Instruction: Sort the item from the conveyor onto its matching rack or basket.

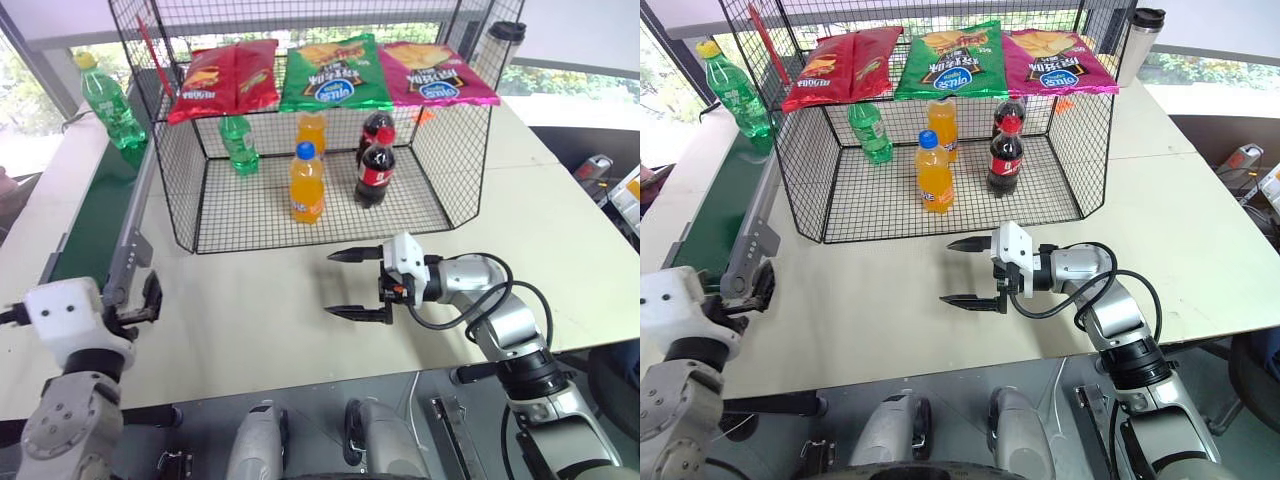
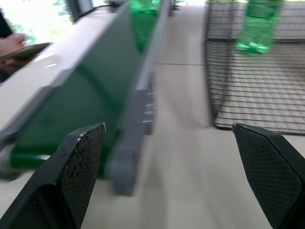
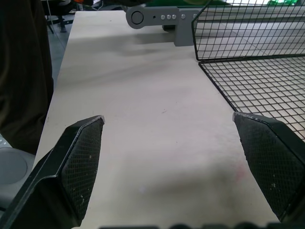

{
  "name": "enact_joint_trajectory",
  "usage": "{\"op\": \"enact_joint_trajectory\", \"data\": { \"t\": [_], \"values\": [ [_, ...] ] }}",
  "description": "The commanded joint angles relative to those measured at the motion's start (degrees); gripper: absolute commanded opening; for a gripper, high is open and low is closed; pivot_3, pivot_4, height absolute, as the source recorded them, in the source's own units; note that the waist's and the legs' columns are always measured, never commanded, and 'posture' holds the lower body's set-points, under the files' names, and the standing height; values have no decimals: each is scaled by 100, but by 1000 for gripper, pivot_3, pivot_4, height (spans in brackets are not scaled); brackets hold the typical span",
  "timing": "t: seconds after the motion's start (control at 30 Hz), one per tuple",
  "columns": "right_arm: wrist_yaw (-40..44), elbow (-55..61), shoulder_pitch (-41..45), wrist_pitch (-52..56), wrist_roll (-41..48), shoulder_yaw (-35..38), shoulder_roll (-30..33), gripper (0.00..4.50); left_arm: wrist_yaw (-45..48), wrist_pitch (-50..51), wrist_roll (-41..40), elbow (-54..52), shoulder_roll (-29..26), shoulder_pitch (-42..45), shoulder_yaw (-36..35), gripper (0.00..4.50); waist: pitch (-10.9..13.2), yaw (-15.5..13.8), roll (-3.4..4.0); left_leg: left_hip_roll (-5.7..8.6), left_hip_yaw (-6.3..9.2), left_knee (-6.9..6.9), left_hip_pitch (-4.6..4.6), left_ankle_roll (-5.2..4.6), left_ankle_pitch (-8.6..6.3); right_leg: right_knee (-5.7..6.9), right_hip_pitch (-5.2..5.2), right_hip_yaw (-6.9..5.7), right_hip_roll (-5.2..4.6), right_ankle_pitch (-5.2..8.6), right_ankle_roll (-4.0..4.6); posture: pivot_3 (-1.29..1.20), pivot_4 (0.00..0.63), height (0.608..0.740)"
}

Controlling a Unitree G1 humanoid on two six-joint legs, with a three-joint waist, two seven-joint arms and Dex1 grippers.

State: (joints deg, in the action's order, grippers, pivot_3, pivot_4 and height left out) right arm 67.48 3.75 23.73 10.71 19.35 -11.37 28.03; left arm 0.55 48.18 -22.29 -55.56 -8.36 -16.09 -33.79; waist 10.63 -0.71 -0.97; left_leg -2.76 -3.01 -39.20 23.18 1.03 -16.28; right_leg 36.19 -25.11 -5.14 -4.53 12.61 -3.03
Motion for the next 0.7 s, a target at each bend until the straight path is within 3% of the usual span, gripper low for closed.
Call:
{"op": "enact_joint_trajectory", "data": {
  "t": [0.03, 0.7],
  "values": [
    [11, -3, 56, -149, 14, 54, -4, 4500, 36, -174, -159, 50, -42, -56, -386, 4452, 0, -3, 0, 0, 0, -1, -1, 0, 0, 0, 2, -1, 0, 0, 1, 0, 150, 740],
    [8, 80, -79, -89, 57, 63, 47, 4500, -54, -505, 233, 946, -626, 387, -261, 4452, 0, 1, -1, 0, -3, -1, -2, 0, 0, 0, 3, 0, -1, 0, 1, 0, 150, 740]
  ]
}}
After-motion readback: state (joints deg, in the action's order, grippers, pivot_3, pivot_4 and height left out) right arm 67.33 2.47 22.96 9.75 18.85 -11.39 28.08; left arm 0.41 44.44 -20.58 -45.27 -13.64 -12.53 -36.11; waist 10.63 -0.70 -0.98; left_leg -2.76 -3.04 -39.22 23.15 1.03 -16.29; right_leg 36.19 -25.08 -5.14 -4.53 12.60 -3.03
